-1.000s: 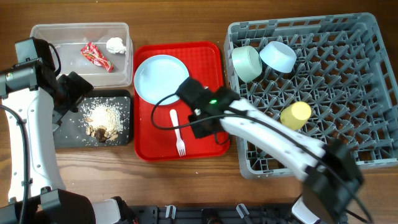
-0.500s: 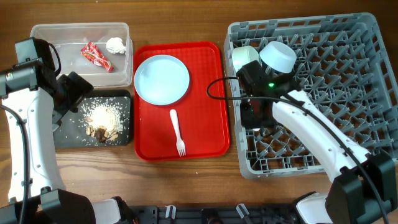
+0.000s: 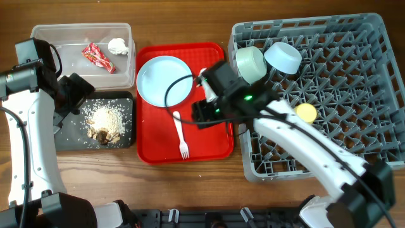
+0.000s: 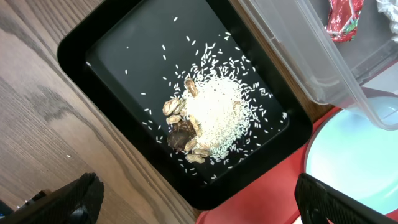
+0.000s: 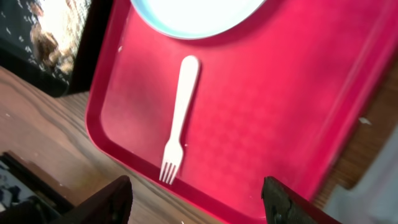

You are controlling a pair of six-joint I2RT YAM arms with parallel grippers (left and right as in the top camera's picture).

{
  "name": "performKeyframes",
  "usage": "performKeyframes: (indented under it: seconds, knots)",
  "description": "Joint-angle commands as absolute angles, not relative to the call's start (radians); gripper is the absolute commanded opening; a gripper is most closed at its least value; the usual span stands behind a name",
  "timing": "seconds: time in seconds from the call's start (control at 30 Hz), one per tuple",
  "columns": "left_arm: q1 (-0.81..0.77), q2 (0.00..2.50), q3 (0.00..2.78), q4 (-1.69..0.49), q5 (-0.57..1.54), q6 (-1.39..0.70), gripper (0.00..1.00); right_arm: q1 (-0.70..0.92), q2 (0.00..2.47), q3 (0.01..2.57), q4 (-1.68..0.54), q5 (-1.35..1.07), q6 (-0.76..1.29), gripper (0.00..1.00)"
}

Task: Sort waste into correct bins and load items into the dishwasher rack
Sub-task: 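Grasp the white fork with the right gripper, place it in the rack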

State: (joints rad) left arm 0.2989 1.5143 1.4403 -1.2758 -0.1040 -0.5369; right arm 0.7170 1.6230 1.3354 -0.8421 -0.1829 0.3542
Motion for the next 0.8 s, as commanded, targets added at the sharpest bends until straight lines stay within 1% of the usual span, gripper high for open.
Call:
performKeyframes:
  seconds: [0.0, 0.13, 0.27, 0.3, 0.33, 0.37, 0.4, 0.43, 0.53, 0.63, 0.73, 0.77]
  knots:
    - [0.304, 1.504, 1.441, -1.276, -0.102, -0.532, 1.0, 0.834, 1.811, 1.333, -0.801, -0.16, 0.439, 0.68]
    - [0.304, 1.504, 1.441, -1.276, -0.102, -0.532, 1.0, 0.892, 1.979, 1.333, -0.721, -0.101, 0.5, 0.67]
    - [0.304, 1.504, 1.441, -1.276, -0.102, -0.532, 1.0, 0.907, 2.039, 1.333, -0.664, -0.035, 0.535, 0.66]
    - [0.304, 1.504, 1.441, -1.276, -0.102, -0.532, 1.0, 0.907, 2.04, 1.333, -0.659, 0.0, 0.543, 0.62]
    - [0.304, 1.504, 1.441, -1.276, -0.102, -0.532, 1.0, 0.907, 2.04, 1.333, -0.669, 0.058, 0.58, 0.53]
    - [0.304, 1.504, 1.441, -1.276, -0.102, -0.532, 1.0, 0.907, 2.04, 1.333, -0.688, 0.099, 0.621, 0.41]
    - [0.304, 1.504, 1.441, -1.276, -0.102, -0.532, 1.0, 0.907, 2.04, 1.333, -0.715, 0.134, 0.664, 0.31]
    - [0.304, 1.504, 1.441, -1.276, -0.102, -0.532, 1.0, 0.907, 2.04, 1.333, -0.736, 0.142, 0.679, 0.29]
    - [0.304, 1.504, 1.441, -1.276, -0.102, -0.532, 1.0, 0.906, 2.04, 1.333, -0.759, 0.138, 0.68, 0.26]
    - [0.304, 1.504, 1.441, -1.276, -0.102, -0.532, 1.0, 0.906, 2.04, 1.333, -0.757, 0.075, 0.604, 0.17]
    - [0.304, 1.504, 1.441, -1.276, -0.102, -0.532, 1.0, 0.906, 2.04, 1.333, -0.761, 0.024, 0.603, 0.06]
    - [0.304, 1.504, 1.441, -1.276, -0.102, -0.532, 1.0, 0.906, 2.04, 1.333, -0.763, 0.024, 0.605, 0.04]
